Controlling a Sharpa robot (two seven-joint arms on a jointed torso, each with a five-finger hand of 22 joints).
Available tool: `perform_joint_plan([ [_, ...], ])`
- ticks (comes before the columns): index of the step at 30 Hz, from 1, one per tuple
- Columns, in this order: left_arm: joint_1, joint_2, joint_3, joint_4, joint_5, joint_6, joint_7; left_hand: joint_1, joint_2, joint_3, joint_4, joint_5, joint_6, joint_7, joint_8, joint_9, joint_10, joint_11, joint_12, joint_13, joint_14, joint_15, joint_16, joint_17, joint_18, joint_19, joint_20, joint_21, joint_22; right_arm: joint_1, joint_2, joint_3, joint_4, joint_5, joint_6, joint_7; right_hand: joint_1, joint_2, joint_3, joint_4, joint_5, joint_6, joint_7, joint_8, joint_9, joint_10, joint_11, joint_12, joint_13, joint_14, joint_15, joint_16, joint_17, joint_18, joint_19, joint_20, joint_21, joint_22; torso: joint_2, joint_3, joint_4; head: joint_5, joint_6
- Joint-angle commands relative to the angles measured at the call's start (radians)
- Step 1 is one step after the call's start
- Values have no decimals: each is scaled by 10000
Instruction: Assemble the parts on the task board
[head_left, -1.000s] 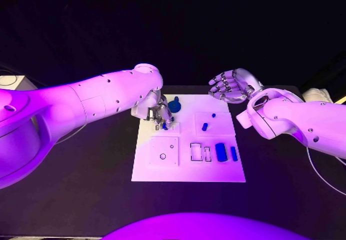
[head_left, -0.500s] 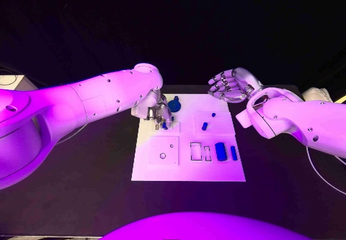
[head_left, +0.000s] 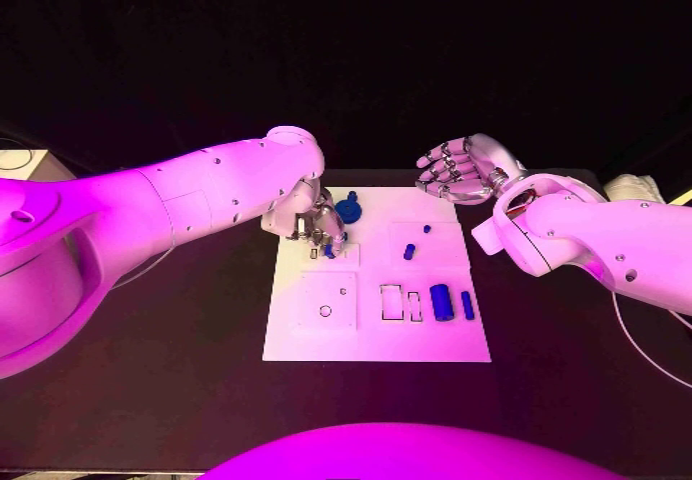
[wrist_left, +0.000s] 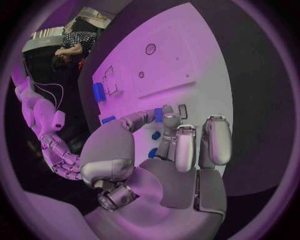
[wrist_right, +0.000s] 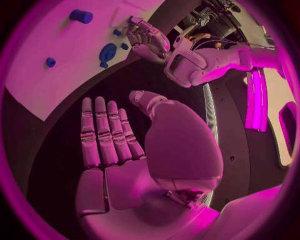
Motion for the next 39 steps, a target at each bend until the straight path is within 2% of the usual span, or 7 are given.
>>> perform_joint_plan([
  [1,-194,6,-94,5,-6,208,-61,-95,-67,182,-219,-42,56,-26,-50,-14,-13,-31,-43,-10,812,-48,29,2093,92,27,-43,-59,262,-5,4,2,5,-42,66,119,-76,27,17,-52,62,0,526,-38,-17,17,41,-45,-8,62,38,-68,-15,129,-54,-17,-12,-9,0,-3,-4,9,7],
  [6,-196,-4,-96,-18,-5,199,-60,-188,-97,69,-93,-68,84,-18,-84,-23,-23,-26,-41,-9,812,-42,29,2094,93,26,-42,-69,256,-5,7,2,-5,-42,84,119,-82,26,15,-54,71,-2,529,-40,-20,14,43,-46,-19,60,40,-77,-23,129,-60,-14,-12,-22,4,-8,3,-3,10],
  [18,-198,-22,-97,-71,-4,138,-54,-553,-174,-700,592,-161,203,19,-209,-23,-63,9,-15,7,794,-12,10,2058,96,30,-25,-110,236,-12,17,2,-18,-40,130,141,-99,29,14,-75,126,-1,537,-42,-35,9,51,-41,-74,62,53,-117,-63,126,-117,4,-21,-107,0,-5,-5,-6,18],
  [39,-198,-46,-100,-122,-7,224,-57,-618,-193,-981,812,-173,250,20,-223,-3,-67,14,-2,24,786,-8,1,2041,95,36,-20,-118,238,-24,23,2,-35,-23,246,160,-120,47,24,-121,182,29,543,-31,-59,33,55,-10,-173,110,69,-166,-127,124,-295,44,-33,-286,6,-5,-2,5,-2],
])
